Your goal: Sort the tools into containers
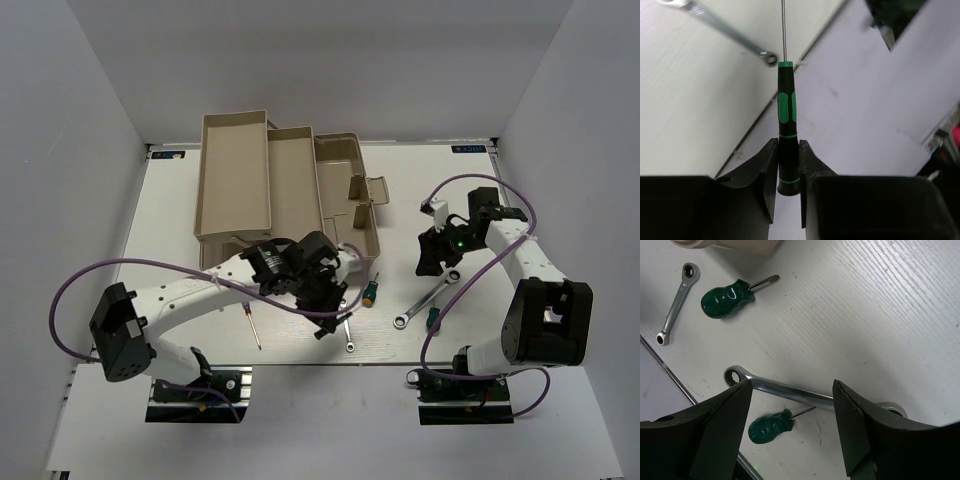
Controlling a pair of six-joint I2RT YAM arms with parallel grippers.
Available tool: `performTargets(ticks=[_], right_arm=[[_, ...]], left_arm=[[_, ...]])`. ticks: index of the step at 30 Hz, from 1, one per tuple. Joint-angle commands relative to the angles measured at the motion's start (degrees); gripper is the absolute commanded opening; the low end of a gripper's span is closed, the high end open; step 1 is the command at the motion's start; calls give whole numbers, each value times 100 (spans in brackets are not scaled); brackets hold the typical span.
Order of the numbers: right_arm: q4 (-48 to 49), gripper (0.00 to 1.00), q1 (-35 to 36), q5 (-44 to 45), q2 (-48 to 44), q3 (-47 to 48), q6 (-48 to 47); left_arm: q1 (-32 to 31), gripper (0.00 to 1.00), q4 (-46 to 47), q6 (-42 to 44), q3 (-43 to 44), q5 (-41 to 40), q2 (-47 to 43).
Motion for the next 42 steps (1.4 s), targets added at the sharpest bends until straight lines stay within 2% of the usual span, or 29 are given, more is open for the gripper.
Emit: performTargets(ticks=[1, 5, 10, 15, 20, 25, 30, 39, 42], right_arm=[[-169, 71, -17, -61, -15, 245, -85], [-152, 71, -17, -35, -50, 218, -94], [-160, 71, 0, -35, -59, 210, -94], [-160, 71, -8, -44, -41, 218, -94], [-55, 71, -8, -9, -94, 183, 11], [103, 73, 18, 18, -251, 8, 72], [235, 74, 18, 62, -445, -229, 82], [253, 74, 9, 88, -463, -256, 125], [253, 74, 18, 88, -428, -239, 143]], left_arm=[[-267, 0, 323, 872, 518, 935, 281], [-162, 0, 322, 934, 984, 92, 388], [-4, 0, 867, 576, 1441, -1498, 458], [514, 0, 1447, 232, 1801, -2554, 871], [770, 0, 1571, 126, 2626, -3019, 2020], [1033, 0, 1439, -59, 3234, -3478, 2681], [1095, 0, 1289, -59, 3823, -3636, 3112], [1218, 0, 1018, -59, 4368, -3584, 3604], [1271, 0, 1017, -112, 4291, -3584, 3605]])
